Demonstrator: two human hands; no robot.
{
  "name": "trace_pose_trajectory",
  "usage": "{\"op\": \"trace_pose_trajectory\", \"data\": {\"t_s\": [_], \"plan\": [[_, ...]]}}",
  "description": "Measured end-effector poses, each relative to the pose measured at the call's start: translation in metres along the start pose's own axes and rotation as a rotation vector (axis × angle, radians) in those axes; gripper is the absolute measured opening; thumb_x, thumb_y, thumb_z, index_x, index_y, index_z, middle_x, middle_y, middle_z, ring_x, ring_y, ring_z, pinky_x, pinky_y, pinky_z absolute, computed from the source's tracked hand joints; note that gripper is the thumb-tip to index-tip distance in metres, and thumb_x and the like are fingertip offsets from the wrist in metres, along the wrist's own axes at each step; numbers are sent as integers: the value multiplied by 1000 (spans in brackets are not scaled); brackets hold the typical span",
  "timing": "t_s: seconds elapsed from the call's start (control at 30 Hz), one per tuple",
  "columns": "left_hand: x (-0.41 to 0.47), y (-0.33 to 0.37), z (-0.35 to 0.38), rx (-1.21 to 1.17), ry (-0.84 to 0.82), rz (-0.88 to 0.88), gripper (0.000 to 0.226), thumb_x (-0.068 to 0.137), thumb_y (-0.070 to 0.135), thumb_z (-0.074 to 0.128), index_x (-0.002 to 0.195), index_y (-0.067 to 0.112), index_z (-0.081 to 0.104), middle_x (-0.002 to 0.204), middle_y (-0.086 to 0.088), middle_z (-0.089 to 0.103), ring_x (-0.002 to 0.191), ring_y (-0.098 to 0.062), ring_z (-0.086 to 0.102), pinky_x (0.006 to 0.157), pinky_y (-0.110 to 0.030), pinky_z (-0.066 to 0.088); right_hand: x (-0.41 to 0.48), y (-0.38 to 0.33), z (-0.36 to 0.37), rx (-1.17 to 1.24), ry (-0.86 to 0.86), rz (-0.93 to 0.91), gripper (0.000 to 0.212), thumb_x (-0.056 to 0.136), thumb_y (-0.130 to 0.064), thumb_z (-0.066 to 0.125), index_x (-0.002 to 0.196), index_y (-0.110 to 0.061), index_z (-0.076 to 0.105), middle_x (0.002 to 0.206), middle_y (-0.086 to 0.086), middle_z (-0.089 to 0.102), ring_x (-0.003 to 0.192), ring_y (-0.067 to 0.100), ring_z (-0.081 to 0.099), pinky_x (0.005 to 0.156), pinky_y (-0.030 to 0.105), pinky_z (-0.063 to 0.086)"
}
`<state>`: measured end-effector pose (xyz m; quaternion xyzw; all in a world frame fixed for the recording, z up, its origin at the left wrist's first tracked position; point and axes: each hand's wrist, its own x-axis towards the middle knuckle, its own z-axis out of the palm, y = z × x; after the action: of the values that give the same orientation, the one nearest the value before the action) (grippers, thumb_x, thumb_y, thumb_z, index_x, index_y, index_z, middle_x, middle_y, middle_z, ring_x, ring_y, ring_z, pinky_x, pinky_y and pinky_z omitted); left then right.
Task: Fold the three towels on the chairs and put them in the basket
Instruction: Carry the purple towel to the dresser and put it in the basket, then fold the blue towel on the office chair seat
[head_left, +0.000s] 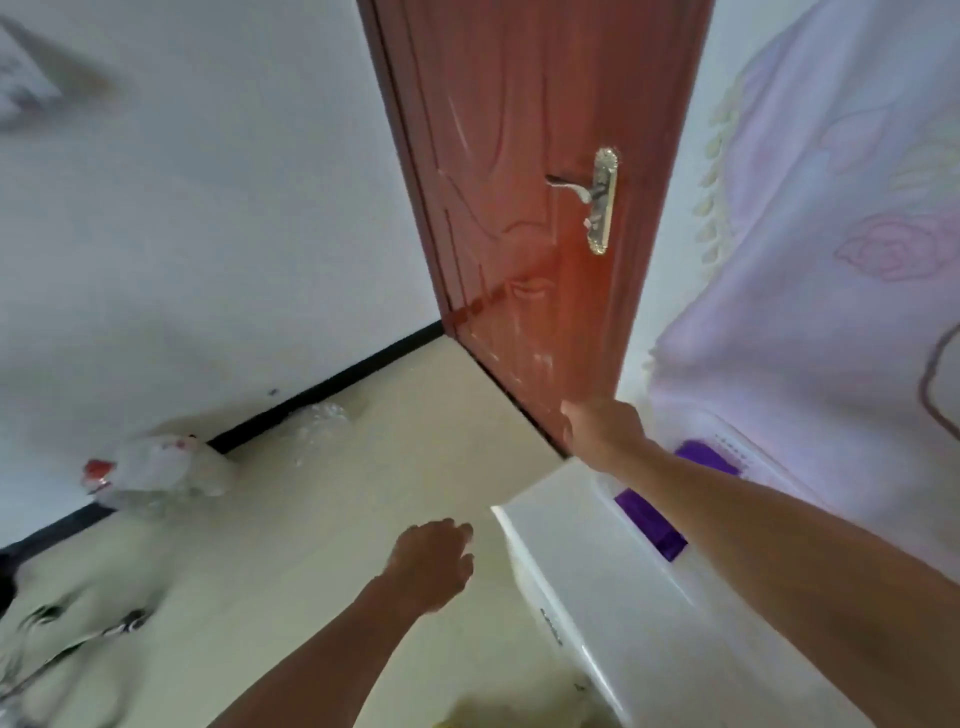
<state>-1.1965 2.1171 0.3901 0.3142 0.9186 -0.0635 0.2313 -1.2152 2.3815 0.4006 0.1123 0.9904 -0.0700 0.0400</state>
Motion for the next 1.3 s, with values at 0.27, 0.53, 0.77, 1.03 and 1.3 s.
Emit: {"op": "trace_pose_trajectory", "data": {"t_s": [0.27,0.53,0.77,1.03,1.3], "plan": [[-169,-144,39,-206,97,-483,39,96,38,43,131,24,50,130,-4,57,119,-25,54,94,-34,42,-38,-254,3,-97,-113,-631,11,89,-20,46,80,-16,45,75,2,50,69,28,49,59,31,34],[-396,-262,146,-397,99,-824,36,93,36,48,127,24,54,121,-3,62,113,-25,57,87,-31,44,-129,-518,38,-158,-124,-958,26,93,-24,46,111,-19,63,109,6,68,98,30,63,78,34,48],[-534,-339,204,-525,118,-1035,35,92,35,50,123,21,57,117,-5,63,109,-27,59,82,-30,45,-219,-686,62,-215,-175,-1101,31,92,-30,45,119,-24,60,122,6,64,110,30,61,84,33,46],[-597,-426,265,-679,133,-1132,35,92,34,51,124,21,56,118,-5,63,109,-27,60,84,-32,48,-244,-831,104,-293,-230,-1194,34,93,-35,46,123,-25,59,125,6,62,112,30,60,88,34,45],[-620,-589,293,-734,139,-1186,36,94,35,50,128,24,54,119,-5,61,108,-27,59,84,-29,45,-201,-1000,174,-282,-330,-1177,31,92,-32,45,119,-24,58,122,4,62,110,29,59,89,36,45]]}}
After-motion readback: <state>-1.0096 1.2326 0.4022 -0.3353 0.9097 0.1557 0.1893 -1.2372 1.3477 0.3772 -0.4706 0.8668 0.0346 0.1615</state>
